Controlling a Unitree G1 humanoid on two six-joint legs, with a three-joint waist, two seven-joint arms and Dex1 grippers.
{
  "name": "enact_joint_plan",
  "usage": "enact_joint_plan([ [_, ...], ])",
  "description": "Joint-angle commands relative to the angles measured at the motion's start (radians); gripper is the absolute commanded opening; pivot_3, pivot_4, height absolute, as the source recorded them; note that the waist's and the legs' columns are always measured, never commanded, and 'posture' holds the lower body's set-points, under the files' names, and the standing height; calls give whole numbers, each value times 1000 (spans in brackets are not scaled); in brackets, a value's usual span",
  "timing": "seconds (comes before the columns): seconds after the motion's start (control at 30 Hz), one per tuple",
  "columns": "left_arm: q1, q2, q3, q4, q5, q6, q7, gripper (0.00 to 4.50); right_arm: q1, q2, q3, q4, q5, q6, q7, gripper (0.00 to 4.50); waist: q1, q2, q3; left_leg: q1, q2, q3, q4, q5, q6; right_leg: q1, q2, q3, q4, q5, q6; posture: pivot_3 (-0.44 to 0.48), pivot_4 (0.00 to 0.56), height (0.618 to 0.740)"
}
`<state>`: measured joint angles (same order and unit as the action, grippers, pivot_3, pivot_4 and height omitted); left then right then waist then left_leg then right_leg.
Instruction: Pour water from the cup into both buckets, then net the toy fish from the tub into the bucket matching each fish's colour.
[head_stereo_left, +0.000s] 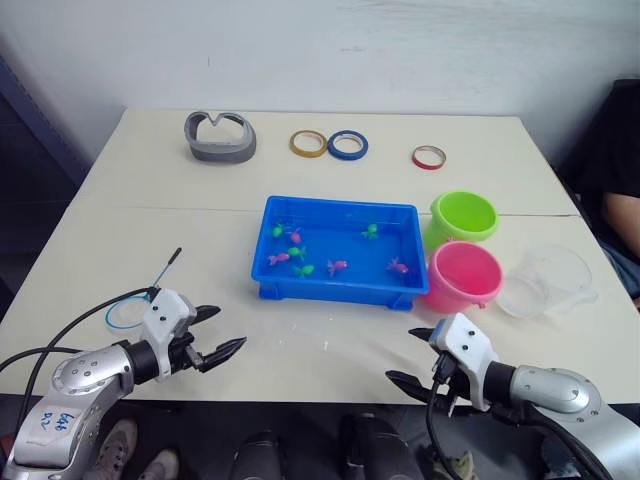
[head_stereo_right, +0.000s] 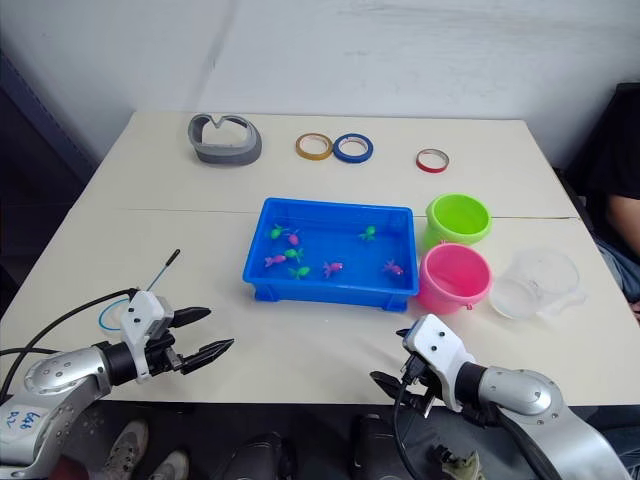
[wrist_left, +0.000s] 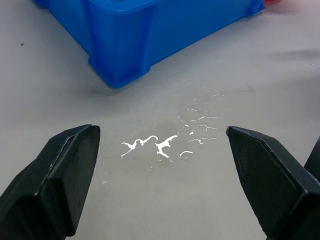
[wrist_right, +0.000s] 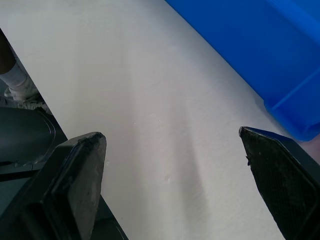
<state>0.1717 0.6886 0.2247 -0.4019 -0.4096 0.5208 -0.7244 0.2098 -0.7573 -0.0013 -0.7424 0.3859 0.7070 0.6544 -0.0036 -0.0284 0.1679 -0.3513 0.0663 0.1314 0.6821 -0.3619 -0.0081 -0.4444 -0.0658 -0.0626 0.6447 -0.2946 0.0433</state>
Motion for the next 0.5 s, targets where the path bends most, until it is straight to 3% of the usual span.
enact_joint_plan([
  [0.03,7,13,20,-29,-13,-23,-22,4418,-4,-3,-5,-31,11,3,2,4500,0,0,0,0,0,0,0,0,0,0,0,0,0,0,0,0,150,727],
  [0.5,-3,8,23,-16,-18,-21,-20,4418,-5,-4,-12,-23,10,-4,4,4500,0,0,0,0,0,0,0,0,0,0,0,0,0,0,0,0,150,727],
])
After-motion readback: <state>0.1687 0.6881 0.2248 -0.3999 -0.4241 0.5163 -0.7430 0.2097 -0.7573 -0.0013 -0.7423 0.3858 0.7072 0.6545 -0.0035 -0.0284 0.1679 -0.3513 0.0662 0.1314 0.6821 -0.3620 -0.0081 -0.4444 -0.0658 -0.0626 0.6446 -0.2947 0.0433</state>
